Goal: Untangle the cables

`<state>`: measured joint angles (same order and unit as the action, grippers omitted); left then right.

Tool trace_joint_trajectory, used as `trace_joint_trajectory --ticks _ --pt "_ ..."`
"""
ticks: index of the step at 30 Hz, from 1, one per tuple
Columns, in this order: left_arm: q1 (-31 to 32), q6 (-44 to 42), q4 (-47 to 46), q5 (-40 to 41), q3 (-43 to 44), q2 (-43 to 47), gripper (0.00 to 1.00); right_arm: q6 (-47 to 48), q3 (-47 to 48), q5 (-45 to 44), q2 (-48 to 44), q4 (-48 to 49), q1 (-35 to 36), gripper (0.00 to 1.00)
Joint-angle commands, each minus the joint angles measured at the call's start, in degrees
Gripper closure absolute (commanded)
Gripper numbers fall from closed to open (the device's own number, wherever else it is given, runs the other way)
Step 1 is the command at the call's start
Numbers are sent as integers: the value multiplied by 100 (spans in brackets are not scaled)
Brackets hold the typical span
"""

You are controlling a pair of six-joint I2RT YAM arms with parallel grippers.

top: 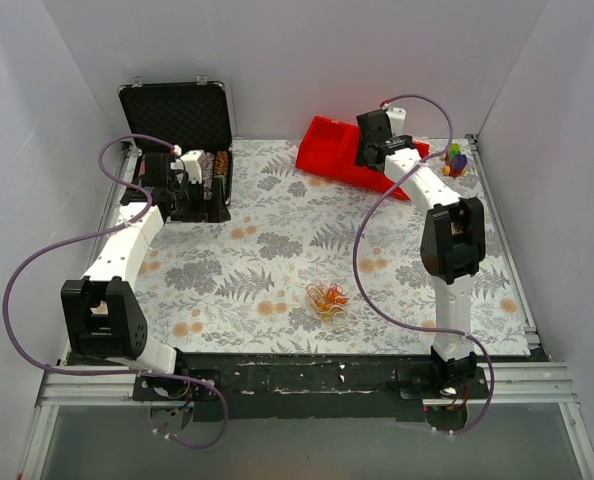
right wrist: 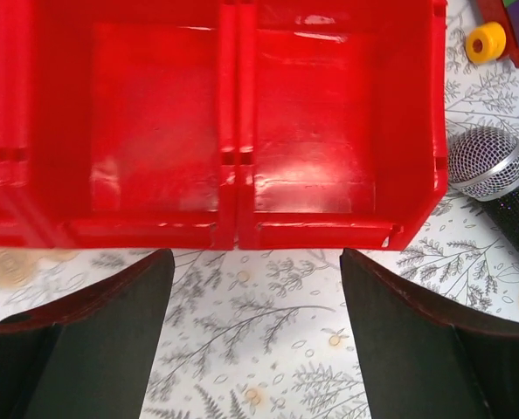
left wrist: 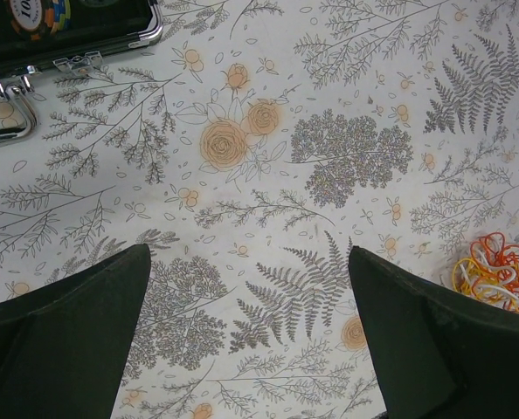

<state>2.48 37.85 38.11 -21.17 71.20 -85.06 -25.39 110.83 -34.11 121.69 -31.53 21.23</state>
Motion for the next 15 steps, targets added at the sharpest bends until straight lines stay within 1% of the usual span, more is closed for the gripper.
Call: trace_joint_trajectory --ticks 1,6,12,14,15 --pt "-2 -155 -49 -168 52 -11 2 -125 264 -44 285 330 -233 16" --pt "-2 -207 -58 -195 -36 42 2 104 343 44 575 735 -313 17" --pt "-2 -313 -58 -98 -62 173 2 166 387 255 751 1052 -409 17" --pt "-2 -339 -58 -98 -97 226 2 157 440 343 830 1087 -462 19" --pt "-2 -339 -58 -98 -106 244 2 139 466 369 874 1087 -480 21"
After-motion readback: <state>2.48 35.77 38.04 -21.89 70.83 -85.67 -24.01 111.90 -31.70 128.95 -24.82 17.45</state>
